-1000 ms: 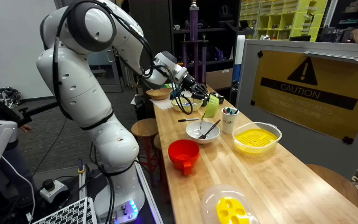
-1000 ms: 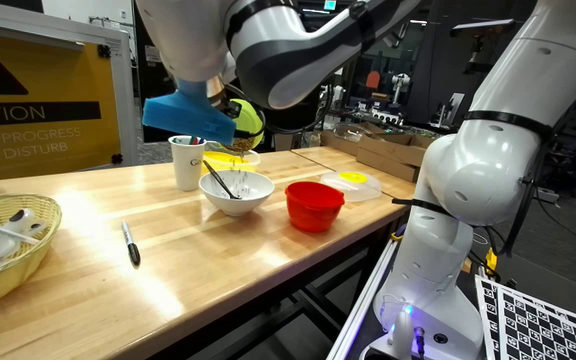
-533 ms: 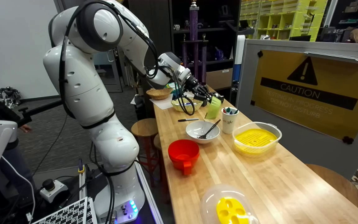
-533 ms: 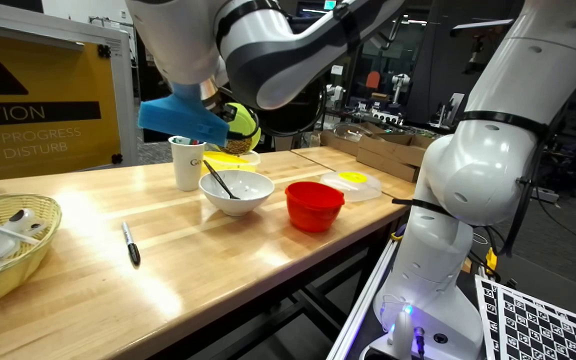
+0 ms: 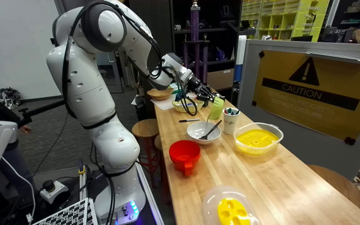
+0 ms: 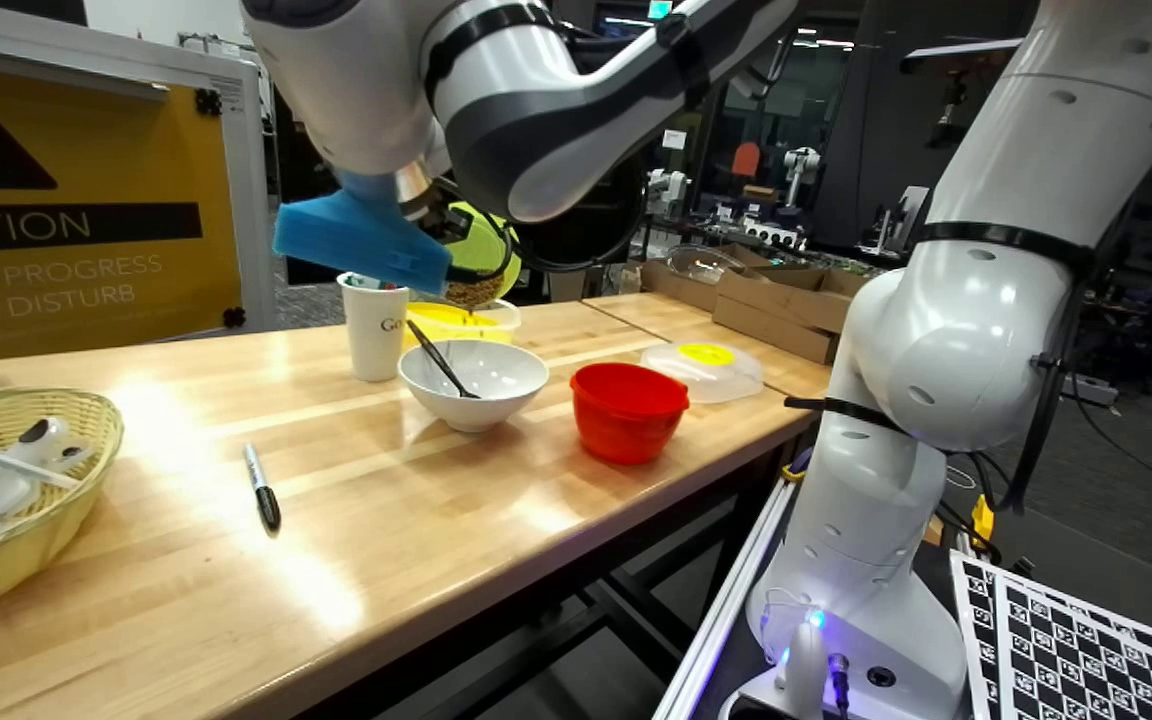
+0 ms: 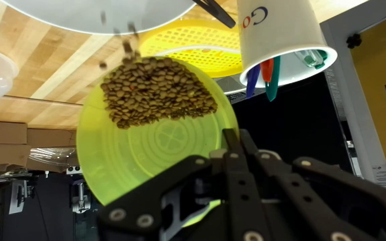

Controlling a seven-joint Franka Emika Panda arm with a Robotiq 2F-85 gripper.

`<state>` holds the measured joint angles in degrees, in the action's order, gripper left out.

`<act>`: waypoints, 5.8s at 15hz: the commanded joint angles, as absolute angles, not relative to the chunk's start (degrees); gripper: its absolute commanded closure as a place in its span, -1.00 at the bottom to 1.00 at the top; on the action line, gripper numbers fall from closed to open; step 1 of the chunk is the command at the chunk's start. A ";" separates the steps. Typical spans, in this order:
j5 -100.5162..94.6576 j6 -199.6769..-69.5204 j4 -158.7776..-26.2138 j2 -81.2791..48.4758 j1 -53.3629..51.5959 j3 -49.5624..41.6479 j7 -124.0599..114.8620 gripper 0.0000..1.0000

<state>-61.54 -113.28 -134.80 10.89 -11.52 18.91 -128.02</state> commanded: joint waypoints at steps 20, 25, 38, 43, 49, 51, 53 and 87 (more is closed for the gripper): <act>-68.26 -105.25 -132.66 6.56 -13.58 18.07 -135.65 0.98; -69.54 -102.62 -132.47 5.52 -14.31 18.34 -137.71 0.98; -72.76 -96.79 -131.72 2.77 -15.77 18.51 -142.11 0.98; -73.84 -94.19 -131.82 2.01 -16.77 18.96 -143.87 0.98; -74.31 -90.12 -131.59 0.62 -18.13 19.65 -146.04 0.98; -74.61 -88.75 -131.39 -0.07 -18.33 19.72 -146.66 0.98; -74.94 -87.49 -131.16 -0.70 -18.49 19.79 -147.35 0.98; -56.34 -116.87 -137.71 10.78 -14.77 13.34 -104.87 0.98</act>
